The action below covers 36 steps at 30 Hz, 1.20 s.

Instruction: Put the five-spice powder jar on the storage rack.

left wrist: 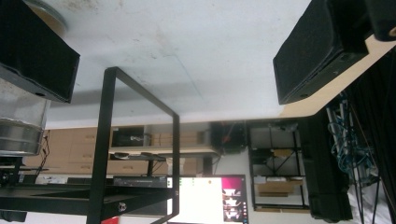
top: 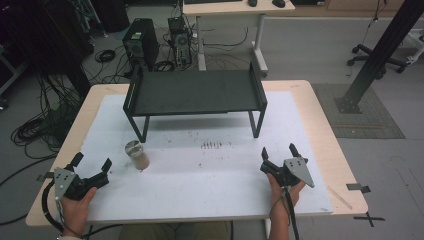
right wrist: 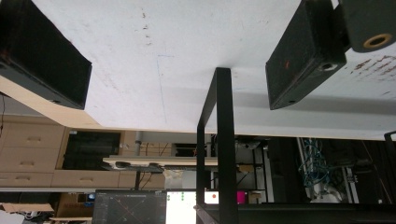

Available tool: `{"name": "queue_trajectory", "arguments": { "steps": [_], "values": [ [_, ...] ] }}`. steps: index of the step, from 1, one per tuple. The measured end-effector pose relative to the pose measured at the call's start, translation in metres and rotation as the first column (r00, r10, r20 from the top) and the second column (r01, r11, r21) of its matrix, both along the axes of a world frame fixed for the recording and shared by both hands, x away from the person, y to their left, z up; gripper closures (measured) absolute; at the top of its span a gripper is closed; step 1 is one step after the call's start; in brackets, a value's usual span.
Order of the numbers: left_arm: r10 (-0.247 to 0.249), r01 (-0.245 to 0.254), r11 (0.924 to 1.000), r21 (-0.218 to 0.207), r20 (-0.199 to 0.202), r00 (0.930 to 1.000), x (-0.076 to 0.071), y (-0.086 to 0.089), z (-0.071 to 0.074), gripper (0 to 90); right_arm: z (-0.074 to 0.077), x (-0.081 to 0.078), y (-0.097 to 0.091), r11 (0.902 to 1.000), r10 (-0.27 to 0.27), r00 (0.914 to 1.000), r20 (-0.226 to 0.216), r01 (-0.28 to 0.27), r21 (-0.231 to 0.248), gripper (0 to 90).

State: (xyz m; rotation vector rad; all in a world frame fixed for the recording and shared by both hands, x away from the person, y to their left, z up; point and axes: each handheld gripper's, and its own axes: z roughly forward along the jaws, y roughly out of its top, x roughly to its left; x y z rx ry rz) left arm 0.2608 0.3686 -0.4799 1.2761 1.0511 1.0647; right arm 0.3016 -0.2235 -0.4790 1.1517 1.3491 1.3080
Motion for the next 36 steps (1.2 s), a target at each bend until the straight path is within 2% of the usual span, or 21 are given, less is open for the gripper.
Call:
{"name": "queue_trajectory", "arguments": {
  "steps": [20, 28, 33, 36],
  "values": [
    [-0.002, 0.002, 1.0, -0.003, -0.004, 1.0, 0.0003, 0.0006, 0.0003, 0.2, 0.0, 0.0, 0.0, 1.0, 0.0, 1.0, 0.0, 0.0, 0.002, 7.5],
    [0.005, -0.005, 0.9999, -0.016, -0.004, 1.0, 0.0004, 0.0014, 0.0005, 0.2, 0.0, -0.0002, 0.0, 1.0, 0.0, 1.0, 0.002, 0.0, 0.004, 7.5],
    [0.008, -0.008, 0.9989, -0.046, -0.001, 1.0, 0.0002, 0.0033, 0.0006, 0.2, 0.0, -0.0001, 0.0, 1.0, 0.001, 1.0, 0.002, -0.001, 0.003, 7.5],
    [-0.002, 0.003, 0.9992, -0.04, 0.002, 1.0, -0.0001, 0.0029, 0.0021, 0.2, 0.0, -0.0001, 0.0001, 1.0, 0.001, 1.0, 0.001, -0.001, 0.001, 7.5]
  ]
}}
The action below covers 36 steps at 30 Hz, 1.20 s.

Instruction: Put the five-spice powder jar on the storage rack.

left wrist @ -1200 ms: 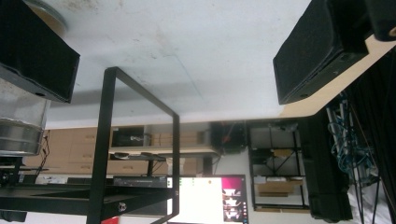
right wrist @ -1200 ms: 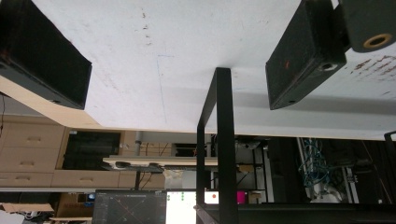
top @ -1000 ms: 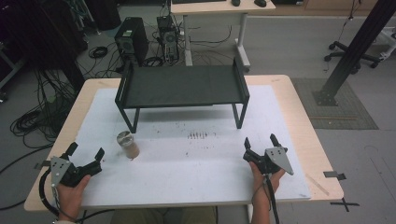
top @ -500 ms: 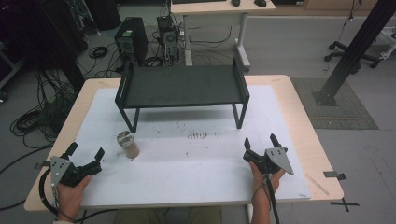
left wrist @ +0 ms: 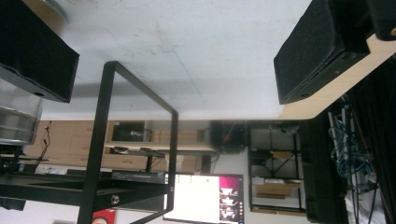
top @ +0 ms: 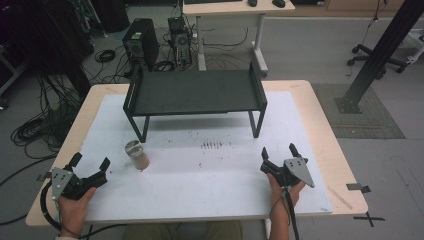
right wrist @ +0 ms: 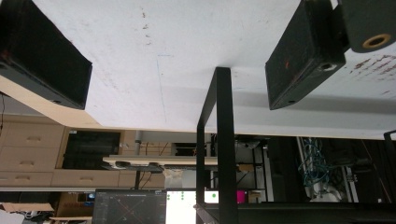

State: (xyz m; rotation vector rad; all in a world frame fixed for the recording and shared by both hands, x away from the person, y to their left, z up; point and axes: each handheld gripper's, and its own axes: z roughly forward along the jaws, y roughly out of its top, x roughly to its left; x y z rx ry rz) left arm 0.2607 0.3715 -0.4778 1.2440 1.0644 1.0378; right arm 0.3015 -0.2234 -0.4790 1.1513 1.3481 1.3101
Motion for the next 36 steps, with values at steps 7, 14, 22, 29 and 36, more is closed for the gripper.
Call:
{"name": "queue_trajectory", "arguments": {
  "steps": [7, 14, 22, 29, 36],
  "values": [
    [-0.041, 0.041, 0.9991, 0.013, 0.036, 0.9985, -0.003, -0.009, 0.012, 0.2, 0.0, 0.0, 0.0, 1.0, -0.001, 1.0, 0.0, 0.001, 0.0, 7.5],
    [-0.091, 0.089, 0.9956, 0.029, 0.068, 0.9935, -0.004, -0.026, 0.025, 0.2, 0.0, 0.0, 0.0, 1.0, -0.002, 1.0, 0.0, 0.002, 0.0, 7.5],
    [-0.126, 0.124, 0.9917, 0.036, 0.065, 0.9899, -0.004, -0.039, 0.027, 0.2, 0.0, 0.0, 0.0, 1.0, -0.001, 1.0, 0.0, 0.001, 0.001, 7.5],
    [-0.144, 0.142, 0.9893, 0.033, 0.06, 0.9878, -0.005, -0.047, 0.027, 0.2, 0.0, 0.0, 0.0, 1.0, -0.001, 1.0, 0.001, 0.001, 0.001, 7.5],
    [-0.167, 0.166, 0.9855, 0.037, 0.048, 0.9847, -0.003, -0.059, 0.024, 0.2, 0.0, 0.0, 0.0, 1.0, -0.001, 1.0, 0.002, 0.001, 0.002, 7.5]
  ]
}}
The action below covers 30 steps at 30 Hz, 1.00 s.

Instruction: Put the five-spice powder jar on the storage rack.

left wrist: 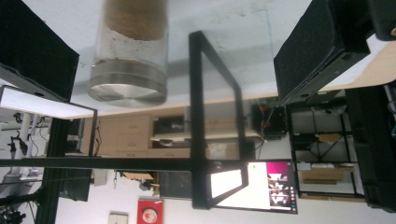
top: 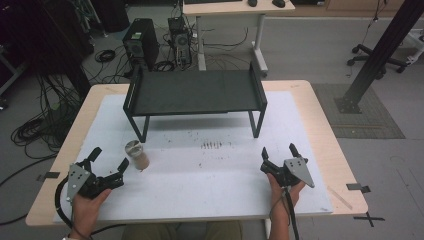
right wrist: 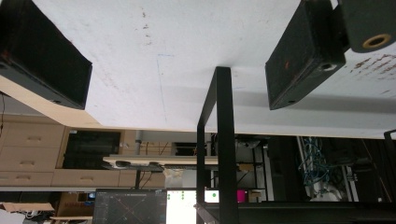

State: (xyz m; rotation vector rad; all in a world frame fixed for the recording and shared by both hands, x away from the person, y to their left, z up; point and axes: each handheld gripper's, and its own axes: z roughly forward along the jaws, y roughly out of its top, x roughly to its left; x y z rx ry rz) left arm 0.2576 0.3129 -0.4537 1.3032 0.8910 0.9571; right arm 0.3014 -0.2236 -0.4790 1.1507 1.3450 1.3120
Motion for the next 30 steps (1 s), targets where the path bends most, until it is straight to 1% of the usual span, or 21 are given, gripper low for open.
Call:
{"name": "queue_trajectory", "arguments": {
  "steps": [9, 14, 30],
  "values": [
    [-0.022, 0.022, 0.9997, -0.007, -0.003, 0.9998, 0.006, -0.017, -0.004, 0.2, 0.0, 0.0, 0.0, 1.0, 0.001, 1.0, 0.001, -0.001, 0.002, 7.5],
    [-0.027, 0.028, 0.9996, 0.005, -0.014, 0.9995, 0.01, -0.024, -0.008, 0.2, 0.0, 0.0, 0.0, 1.0, 0.001, 1.0, 0.001, -0.001, 0.002, 7.5],
    [-0.014, 0.015, 0.9997, 0.019, -0.047, 0.9988, 0.024, -0.035, -0.021, 0.2, 0.0, 0.0, 0.0, 1.0, 0.0, 1.0, 0.002, 0.0, 0.003, 7.5]
  ]
}}
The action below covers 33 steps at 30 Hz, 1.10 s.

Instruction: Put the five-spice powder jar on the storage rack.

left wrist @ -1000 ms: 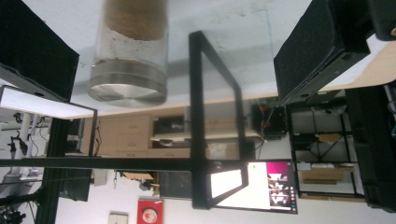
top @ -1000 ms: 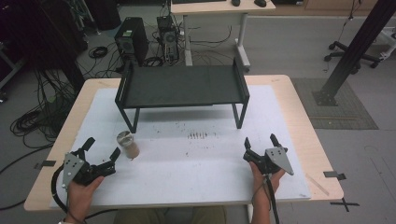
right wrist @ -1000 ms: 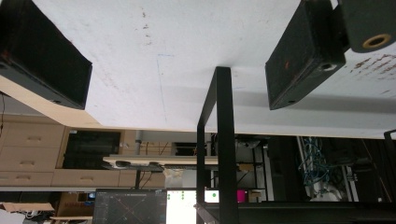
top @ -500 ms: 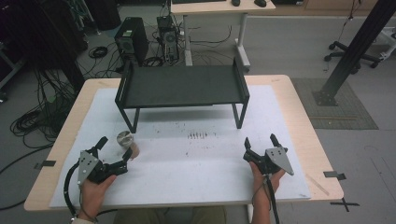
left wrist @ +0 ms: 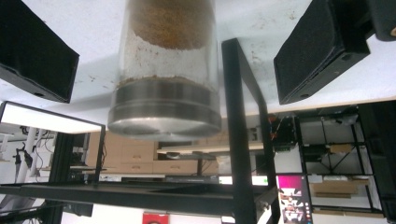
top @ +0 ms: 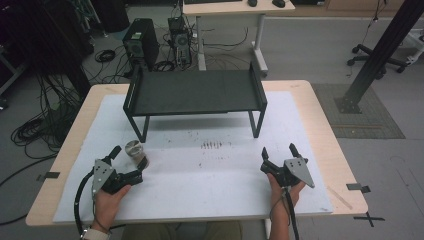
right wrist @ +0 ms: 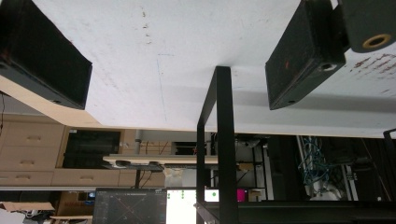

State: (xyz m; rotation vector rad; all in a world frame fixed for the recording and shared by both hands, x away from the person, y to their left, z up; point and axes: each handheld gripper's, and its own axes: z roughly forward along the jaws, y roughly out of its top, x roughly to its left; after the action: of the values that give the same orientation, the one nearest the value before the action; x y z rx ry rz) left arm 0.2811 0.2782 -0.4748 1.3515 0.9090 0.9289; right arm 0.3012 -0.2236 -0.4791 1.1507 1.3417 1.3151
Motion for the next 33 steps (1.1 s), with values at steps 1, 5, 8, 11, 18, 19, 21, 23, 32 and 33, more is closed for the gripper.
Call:
{"name": "queue_trajectory", "arguments": {
  "steps": [1, 5, 8, 11, 18, 19, 21, 23, 32, 33],
  "values": [
    [0.001, -0.001, 1.0, 0.0, -0.001, 1.0, 0.0, 0.0, 0.0, 0.2, 0.0, 0.0, 0.0, 1.0, 0.0, 1.0, 0.0, 0.0, 0.0, 7.5],
    [0.003, -0.003, 1.0, -0.001, -0.001, 1.0, 0.003, -0.001, -0.002, 0.2, 0.0, 0.0, 0.0, 1.0, 0.0, 1.0, -0.001, 0.0, 0.0, 7.5],
    [0.007, -0.007, 1.0, -0.001, -0.002, 1.0, 0.005, -0.002, -0.003, 0.2, 0.0, 0.0, 0.0, 1.0, 0.0, 1.0, 0.0, 0.0, 0.0, 7.5],
    [0.008, -0.008, 1.0, 0.0, -0.002, 1.0, 0.006, -0.003, -0.004, 0.2, 0.0, 0.0, 0.0, 1.0, 0.0, 1.0, 0.0, 0.0, 0.0, 7.5],
    [0.003, -0.003, 1.0, -0.005, -0.003, 1.0, 0.009, -0.006, -0.004, 0.2, 0.0, 0.0, 0.0, 1.0, 0.0, 1.0, 0.0, 0.0, -0.001, 7.5],
    [0.001, -0.001, 1.0, -0.005, -0.005, 1.0, 0.009, -0.006, -0.004, 0.2, 0.0, 0.0, 0.0, 1.0, 0.0, 1.0, 0.0, 0.0, -0.001, 7.5],
    [0.001, -0.001, 1.0, -0.006, -0.005, 1.0, 0.01, -0.006, -0.004, 0.2, 0.0, 0.0, 0.0, 1.0, 0.0, 1.0, 0.001, 0.0, -0.002, 7.5],
    [-0.001, 0.001, 1.0, -0.01, -0.008, 1.0, 0.01, -0.006, -0.004, 0.2, 0.0, 0.0, 0.0, 1.0, 0.0, 1.0, 0.001, 0.0, -0.002, 7.5],
    [0.002, -0.002, 0.9998, -0.019, -0.02, 0.9998, 0.011, -0.005, -0.004, 0.2, 0.0, 0.0, 0.0, 1.0, -0.002, 1.0, 0.002, 0.002, -0.003, 7.5],
    [-0.001, 0.001, 0.9998, -0.02, -0.021, 0.9998, 0.011, -0.005, -0.004, 0.2, 0.0, 0.0, 0.0, 1.0, -0.002, 1.0, 0.001, 0.002, -0.003, 7.5]
  ]
}}
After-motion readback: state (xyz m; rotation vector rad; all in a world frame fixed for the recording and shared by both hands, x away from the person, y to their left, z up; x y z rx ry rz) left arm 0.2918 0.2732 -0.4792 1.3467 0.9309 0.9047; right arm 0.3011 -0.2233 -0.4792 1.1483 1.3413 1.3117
